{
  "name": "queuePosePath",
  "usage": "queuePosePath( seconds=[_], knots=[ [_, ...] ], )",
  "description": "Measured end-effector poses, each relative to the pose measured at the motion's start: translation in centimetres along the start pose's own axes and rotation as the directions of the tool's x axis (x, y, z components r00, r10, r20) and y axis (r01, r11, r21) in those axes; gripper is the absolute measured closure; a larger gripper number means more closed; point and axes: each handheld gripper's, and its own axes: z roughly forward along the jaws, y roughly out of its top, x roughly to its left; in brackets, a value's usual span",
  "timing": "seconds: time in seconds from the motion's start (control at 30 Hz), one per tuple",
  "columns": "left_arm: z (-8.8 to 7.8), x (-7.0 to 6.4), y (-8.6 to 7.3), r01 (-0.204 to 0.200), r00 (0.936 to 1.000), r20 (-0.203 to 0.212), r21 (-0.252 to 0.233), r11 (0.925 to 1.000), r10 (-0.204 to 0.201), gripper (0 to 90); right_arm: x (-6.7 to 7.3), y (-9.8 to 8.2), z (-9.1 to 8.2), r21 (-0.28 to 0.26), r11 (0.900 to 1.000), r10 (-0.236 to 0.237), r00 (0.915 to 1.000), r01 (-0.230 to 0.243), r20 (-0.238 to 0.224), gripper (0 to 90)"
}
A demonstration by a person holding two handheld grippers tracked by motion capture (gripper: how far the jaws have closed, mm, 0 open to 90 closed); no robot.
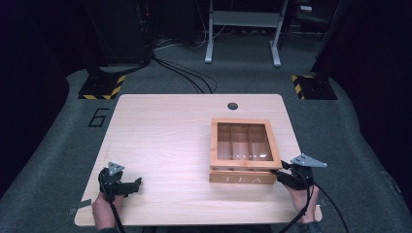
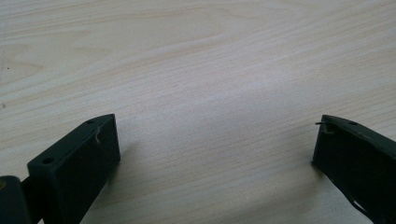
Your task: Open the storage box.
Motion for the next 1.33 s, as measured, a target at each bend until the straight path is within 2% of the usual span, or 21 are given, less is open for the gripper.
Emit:
queuePosePath(
  seconds=[0.2,0.37,0.4,0.43,0.5,0.53,0.6,0.8,0.83,0.9,0.97,1.07,1.13,1.2,1.33],
  knots=[
    [0.0,0.0,0.0,0.001,1.0,0.0,0.0,1.0,-0.001,0.4,-0.2,-0.3,-0.9,-0.006,1.0,0.028,0.9992,-0.028,-0.03,51.1],
    [0.0,0.0,0.0,0.001,1.0,0.0,0.001,1.0,-0.001,0.4,-0.1,-0.6,-1.5,0.013,0.999,0.035,0.9976,-0.034,-0.059,47.6],
    [0.0,0.0,0.0,0.0,1.0,0.0,0.001,1.0,0.0,0.4,-0.1,-0.7,-1.5,0.02,0.999,0.034,0.9976,-0.033,-0.059,46.8],
    [0.0,0.0,0.0,0.001,1.0,0.0,0.0,1.0,-0.001,0.4,0.0,-0.9,-1.4,0.059,0.998,0.02,0.9982,-0.017,-0.057,44.4],
    [0.0,0.0,0.0,0.001,1.0,0.001,-0.001,1.0,-0.001,0.4,0.3,-1.7,-1.2,0.092,0.996,0.009,0.9977,-0.003,-0.067,43.5],
    [0.0,0.0,0.0,0.002,1.0,0.001,-0.001,1.0,-0.002,0.4,0.4,-2.0,-1.1,0.096,0.995,0.013,0.9982,-0.007,-0.059,41.6],
    [0.0,0.0,0.0,0.002,1.0,0.001,-0.001,1.0,-0.002,0.4,0.1,-2.9,-1.2,0.111,0.994,0.023,0.9972,-0.015,-0.071,39.4],
    [0.0,0.0,0.0,0.001,1.0,0.001,0.001,1.0,-0.001,0.4,-1.1,-5.3,-0.7,0.172,0.984,0.04,0.999,-0.035,-0.021,25.7],
    [0.0,0.0,0.0,0.0,1.0,0.0,0.0,1.0,0.0,0.4,-1.4,-5.7,-0.6,0.186,0.982,0.036,0.9993,-0.036,0.0,23.8],
    [0.0,0.0,0.0,0.001,1.0,0.001,-0.001,1.0,-0.001,0.4,-1.9,-6.4,-0.7,0.164,0.986,0.019,0.9996,-0.022,0.023,22.3],
    [0.0,0.0,0.0,0.001,1.0,0.0,0.0,1.0,-0.001,0.4,-2.2,-6.5,-0.8,0.166,0.986,0.015,0.9991,-0.021,0.04,18.2],
    [0.0,0.0,0.0,0.0,1.0,0.0,0.0,1.0,0.0,0.4,-2.3,-6.8,-0.7,0.173,0.985,-0.04,0.9966,0.027,0.072,13.5],
    [0.0,0.0,0.0,0.0,1.0,0.0,0.001,1.0,0.0,0.4,-2.3,-6.9,-0.7,0.177,0.983,-0.071,0.9946,0.056,0.077,11.3],
    [0.0,0.0,0.0,0.0,1.0,0.0,0.0,1.0,0.0,0.4,-2.3,-6.9,-0.6,0.183,0.982,-0.06,0.9948,0.044,0.083,8.8],
    [0.0,0.0,0.0,0.001,1.0,0.001,0.0,1.0,-0.001,0.4,-2.6,-6.8,-0.4,0.188,0.981,-0.064,0.9949,0.049,0.078,4.8]
  ],
)
